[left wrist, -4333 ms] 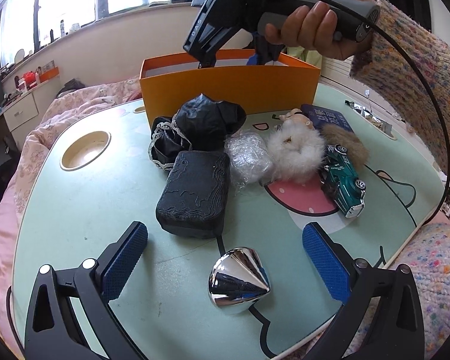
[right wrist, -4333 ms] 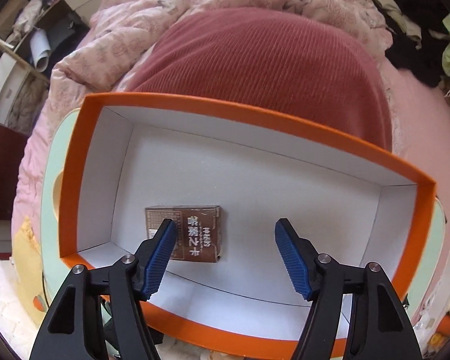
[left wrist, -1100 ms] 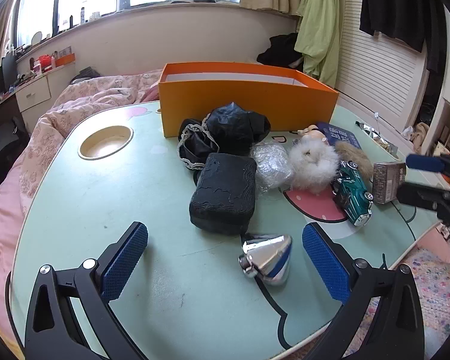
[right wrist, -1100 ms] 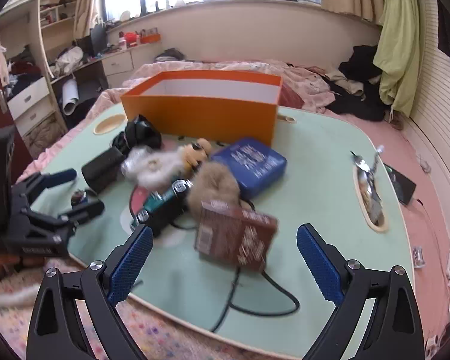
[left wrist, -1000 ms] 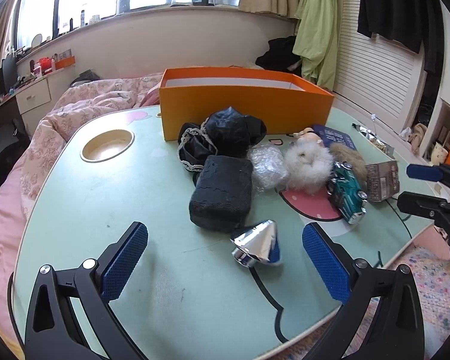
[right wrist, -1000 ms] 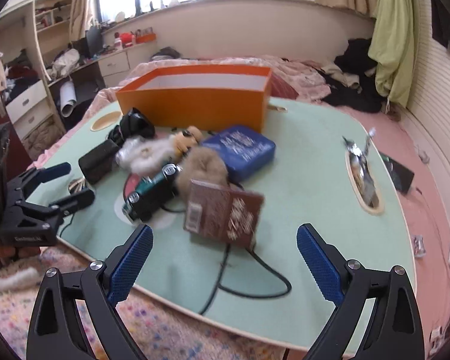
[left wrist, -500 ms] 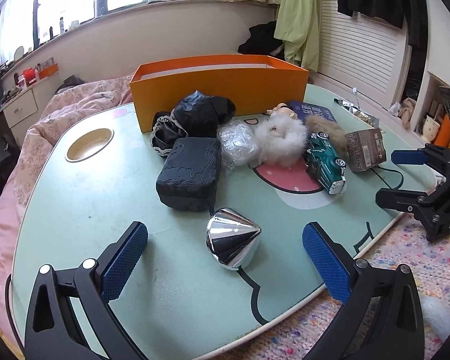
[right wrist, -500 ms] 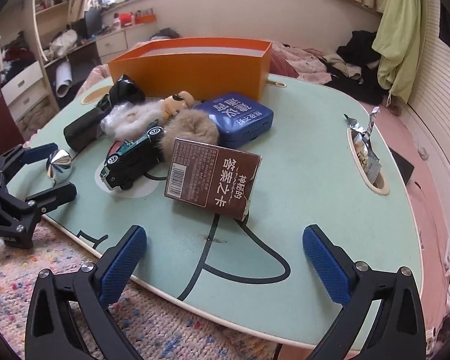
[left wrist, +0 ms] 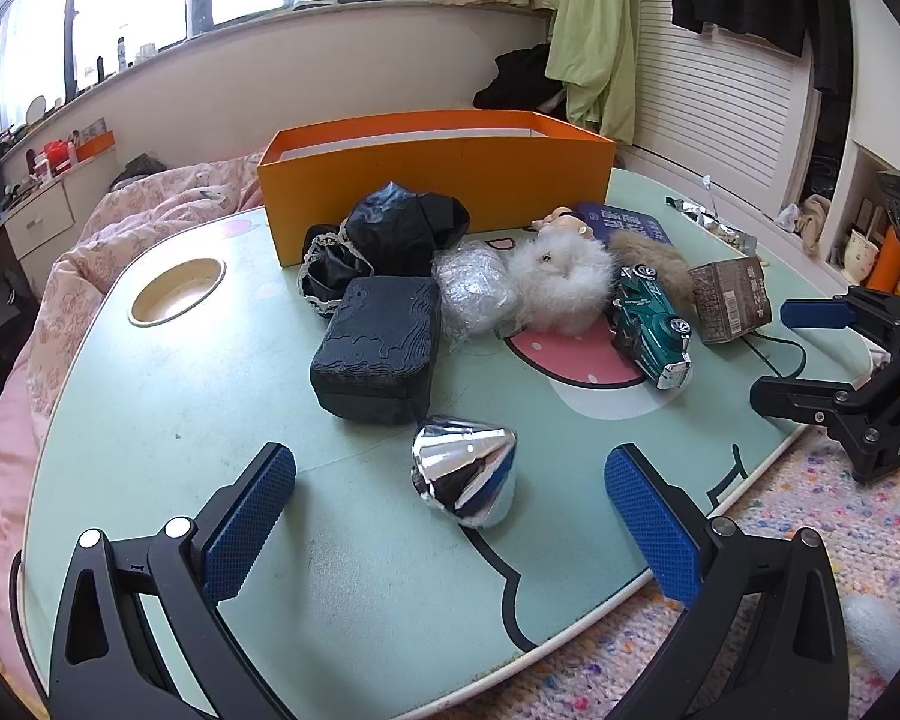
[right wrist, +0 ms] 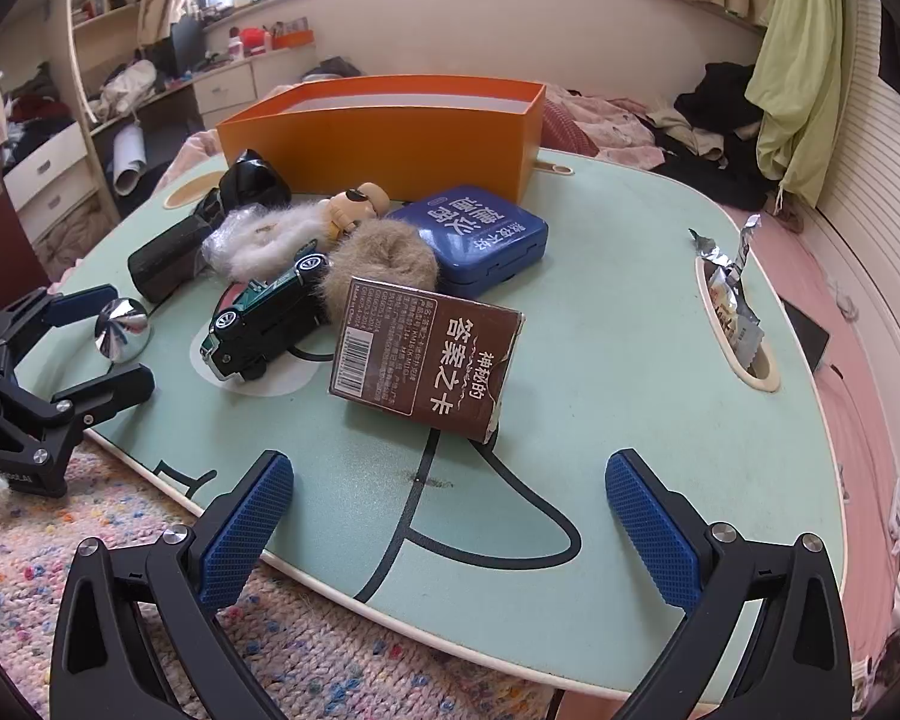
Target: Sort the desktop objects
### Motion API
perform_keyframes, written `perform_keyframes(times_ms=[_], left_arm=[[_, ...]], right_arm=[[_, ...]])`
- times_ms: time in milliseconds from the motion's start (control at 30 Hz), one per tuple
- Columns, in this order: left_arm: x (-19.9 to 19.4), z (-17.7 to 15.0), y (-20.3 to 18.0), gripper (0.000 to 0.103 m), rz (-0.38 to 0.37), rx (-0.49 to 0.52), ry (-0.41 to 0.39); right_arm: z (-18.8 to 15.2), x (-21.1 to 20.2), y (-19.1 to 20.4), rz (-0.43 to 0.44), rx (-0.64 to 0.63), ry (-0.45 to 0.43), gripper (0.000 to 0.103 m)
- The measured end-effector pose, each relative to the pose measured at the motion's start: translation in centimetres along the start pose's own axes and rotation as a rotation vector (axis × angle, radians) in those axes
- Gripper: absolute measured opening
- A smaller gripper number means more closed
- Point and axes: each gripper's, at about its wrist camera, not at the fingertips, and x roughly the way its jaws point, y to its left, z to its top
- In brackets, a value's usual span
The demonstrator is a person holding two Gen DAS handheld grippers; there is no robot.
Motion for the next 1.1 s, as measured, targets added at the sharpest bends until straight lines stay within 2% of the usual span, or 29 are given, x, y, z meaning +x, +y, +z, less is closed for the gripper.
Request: perform_keyframes(times_ms=[600,733,967,1000,1100], left_arm=[[0.0,0.0,0.0,0.103,0.000,0.000,-0.001],[-0.1,0.0,0.3,0.103,0.021,-0.021,-0.010],[-0.7,0.1,0.9,0.102,-0.014,-0.056,-0.049],[-0.8,0.1,0.8,0.102,-0.018,-0.053,-0.057],[-1.1,0.1,0.4,0.087,-0.023,-0.040,-0.083]], right_arm=[[0.0,0.1,0.1,0.002,-0.001,-0.002,0.103],[0.0,0.0,0.1,0.003,0.000,-0.002,0.103],[0.0,0.0,0.2,0.006,0.001,-0.002,0.103],[0.1,-0.1,0.3,0.006,0.001,-0.002,0.103],[0.0,-0.1,0.3,0.007,0.001,-0.003,0.103]])
